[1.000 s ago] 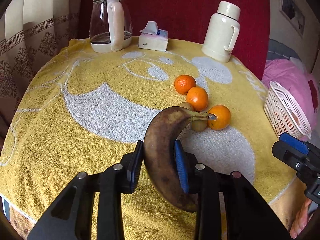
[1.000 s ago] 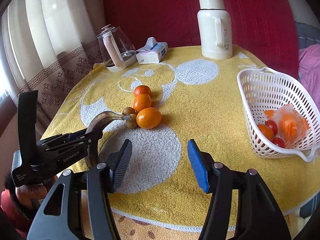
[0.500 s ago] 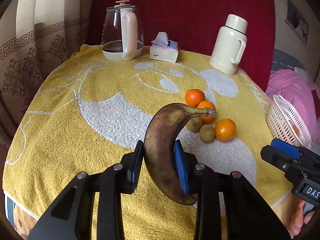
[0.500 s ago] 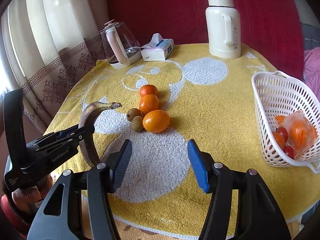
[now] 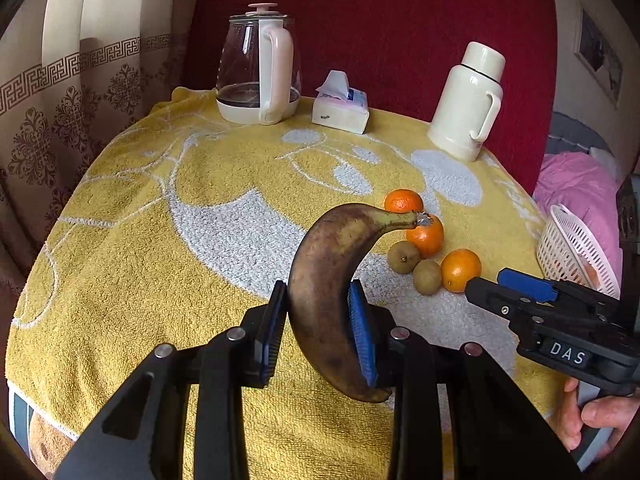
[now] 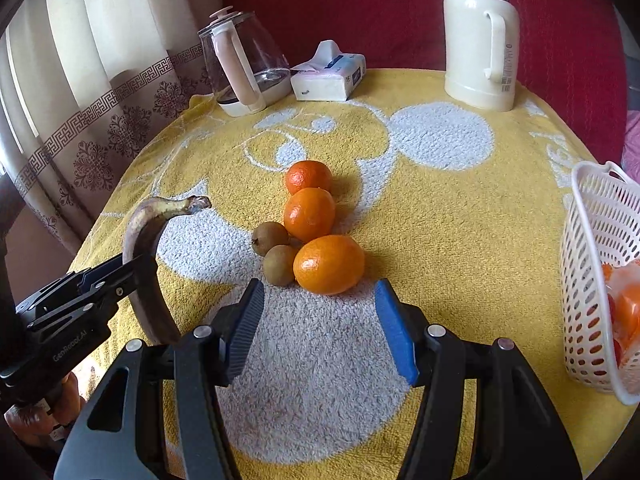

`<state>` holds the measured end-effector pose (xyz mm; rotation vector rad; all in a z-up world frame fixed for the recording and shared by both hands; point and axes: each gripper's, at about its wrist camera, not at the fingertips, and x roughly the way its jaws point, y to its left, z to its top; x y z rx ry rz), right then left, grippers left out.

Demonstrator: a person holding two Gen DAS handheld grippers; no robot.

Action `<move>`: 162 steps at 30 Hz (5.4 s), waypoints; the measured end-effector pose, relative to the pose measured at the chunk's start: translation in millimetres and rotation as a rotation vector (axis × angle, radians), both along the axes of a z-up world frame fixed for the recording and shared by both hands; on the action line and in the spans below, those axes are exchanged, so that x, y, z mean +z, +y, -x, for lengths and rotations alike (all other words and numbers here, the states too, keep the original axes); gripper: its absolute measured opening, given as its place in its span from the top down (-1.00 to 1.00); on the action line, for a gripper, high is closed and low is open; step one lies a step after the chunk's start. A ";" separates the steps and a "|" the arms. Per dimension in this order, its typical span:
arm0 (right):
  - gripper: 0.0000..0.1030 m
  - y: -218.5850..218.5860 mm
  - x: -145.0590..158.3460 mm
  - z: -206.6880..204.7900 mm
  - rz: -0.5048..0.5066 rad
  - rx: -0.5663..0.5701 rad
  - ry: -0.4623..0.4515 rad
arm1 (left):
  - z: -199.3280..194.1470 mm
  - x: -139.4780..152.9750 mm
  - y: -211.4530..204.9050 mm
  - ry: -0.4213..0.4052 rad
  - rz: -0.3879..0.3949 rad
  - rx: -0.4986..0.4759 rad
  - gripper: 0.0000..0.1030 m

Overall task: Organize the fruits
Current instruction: 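Grasp the large orange with the right tool while the left tool lifts the banana, then carry the large orange into the white basket with the right tool, then lower the banana into the basket and open the left tool while the right tool releases the orange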

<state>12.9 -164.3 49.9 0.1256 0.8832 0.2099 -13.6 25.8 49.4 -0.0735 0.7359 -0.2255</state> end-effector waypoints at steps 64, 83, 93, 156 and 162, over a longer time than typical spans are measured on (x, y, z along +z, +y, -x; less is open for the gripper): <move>0.12 -149.5 48.9 87.6 -0.063 -0.346 -0.215 | 20.5 46.2 -67.1 -0.088 -0.014 -0.138 0.39; 0.11 -201.3 24.7 109.1 -0.104 -0.451 -0.187 | 24.8 76.7 -132.3 -0.145 -0.027 -0.266 0.39; 0.09 -213.5 24.9 114.8 -0.128 -0.445 -0.210 | 25.4 94.7 -184.0 -0.178 -0.022 -0.364 0.39; -0.24 -182.8 62.9 136.0 -0.154 -0.349 -0.315 | 40.8 91.1 -189.0 -0.227 -0.072 -0.244 -0.90; -0.29 -147.4 72.6 137.3 -0.126 -0.303 -0.324 | 41.5 91.1 -129.2 -0.216 -0.008 -0.137 -0.90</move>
